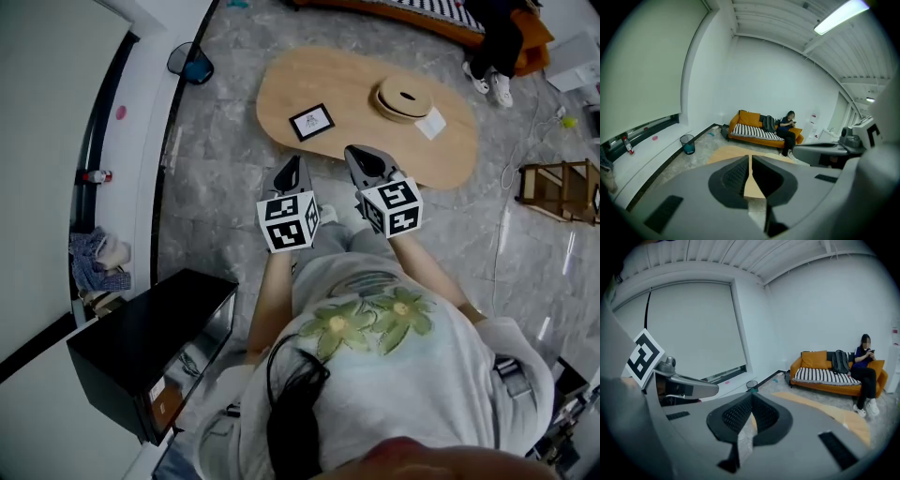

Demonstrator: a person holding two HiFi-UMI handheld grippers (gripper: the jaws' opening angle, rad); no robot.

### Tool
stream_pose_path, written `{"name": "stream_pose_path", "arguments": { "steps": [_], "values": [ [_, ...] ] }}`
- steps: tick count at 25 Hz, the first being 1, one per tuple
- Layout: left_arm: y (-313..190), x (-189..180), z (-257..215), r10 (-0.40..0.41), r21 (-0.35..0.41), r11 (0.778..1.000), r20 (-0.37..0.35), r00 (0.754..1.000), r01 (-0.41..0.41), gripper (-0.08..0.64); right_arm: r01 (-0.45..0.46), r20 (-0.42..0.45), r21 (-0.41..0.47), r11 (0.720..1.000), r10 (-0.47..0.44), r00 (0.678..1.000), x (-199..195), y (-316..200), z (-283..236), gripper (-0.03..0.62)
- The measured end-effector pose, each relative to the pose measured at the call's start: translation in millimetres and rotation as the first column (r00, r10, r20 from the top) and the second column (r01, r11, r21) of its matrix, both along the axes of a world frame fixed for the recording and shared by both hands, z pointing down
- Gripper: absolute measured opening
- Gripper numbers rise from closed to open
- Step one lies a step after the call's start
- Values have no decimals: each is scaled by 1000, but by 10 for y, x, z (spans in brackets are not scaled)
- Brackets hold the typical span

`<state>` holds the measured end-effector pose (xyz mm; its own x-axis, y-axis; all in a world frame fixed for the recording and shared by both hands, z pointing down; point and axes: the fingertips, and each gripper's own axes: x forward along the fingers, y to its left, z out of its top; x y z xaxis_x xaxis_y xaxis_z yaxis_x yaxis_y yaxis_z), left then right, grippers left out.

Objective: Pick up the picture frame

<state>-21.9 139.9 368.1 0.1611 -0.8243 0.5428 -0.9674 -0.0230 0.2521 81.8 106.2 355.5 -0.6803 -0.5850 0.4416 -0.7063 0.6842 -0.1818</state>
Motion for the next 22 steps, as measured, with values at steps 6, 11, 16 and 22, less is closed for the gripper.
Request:
{"name": "stream_pose_path", "arguments": {
  "steps": [6, 11, 16, 22],
  "values": [
    [-236, -113, 42, 15, -8, 1000, -20, 1000, -15, 18, -17, -33, -13, 1000, 16, 999, -57, -207, 60, 11],
    [-358, -166, 157, 7, -27, 1000, -65, 998, -9, 39, -6, -55, -44, 999, 3, 998, -124, -331, 155, 41],
    [-541, -215, 327, 3, -61, 998, -58, 998, -6, 115, 19, -67, -89, 996, -25, 997, -173, -507, 347, 60],
    [-777, -410, 740, -46, -123, 992, -68, 997, 37, 117, 9, -138, -151, 988, -31, 990, -136, -849, 838, 94]
  ]
}}
